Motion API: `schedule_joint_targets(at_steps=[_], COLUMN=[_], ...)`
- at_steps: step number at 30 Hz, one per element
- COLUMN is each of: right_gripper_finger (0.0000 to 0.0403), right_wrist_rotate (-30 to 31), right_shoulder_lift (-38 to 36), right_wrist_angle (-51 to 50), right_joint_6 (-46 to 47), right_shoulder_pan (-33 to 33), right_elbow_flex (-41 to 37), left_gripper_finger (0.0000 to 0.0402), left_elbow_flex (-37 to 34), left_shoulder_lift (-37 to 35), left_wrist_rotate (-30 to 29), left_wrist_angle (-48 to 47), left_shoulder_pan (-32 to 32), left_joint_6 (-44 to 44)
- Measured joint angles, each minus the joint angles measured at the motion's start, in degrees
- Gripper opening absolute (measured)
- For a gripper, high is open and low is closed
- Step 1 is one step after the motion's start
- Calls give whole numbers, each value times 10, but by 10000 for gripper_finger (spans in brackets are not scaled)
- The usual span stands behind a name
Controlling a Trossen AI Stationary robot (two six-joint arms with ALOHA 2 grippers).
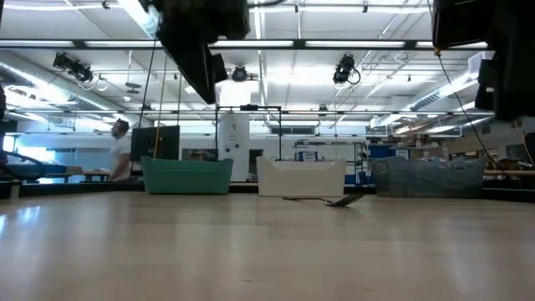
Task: Sort silverware by color (type)
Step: Put the red fork into the white bin
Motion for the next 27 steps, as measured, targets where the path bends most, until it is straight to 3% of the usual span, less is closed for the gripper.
schedule_joint_targets(at_steps=[7, 16, 27], right_gripper_finger=[126, 126, 124], right_wrist_rotate=[-69, -116, -85], right_shoulder_lift=[76, 107, 107], right_wrist_angle=[39, 30, -64], right_joint_6=[53, 136, 276], right_shoulder_pan=[36, 112, 218], right_elbow_flex=[22, 57, 57], left_gripper_finger=[121, 121, 121], left_elbow_flex=[0, -1, -1], left_shoulder_lift=[2, 4, 4], left_wrist_rotate=[-19, -108, -156], left_wrist_angle=[16, 24, 35], left_shoulder_pan=[-105, -194, -243], left_joint_6=[-78, -173, -223])
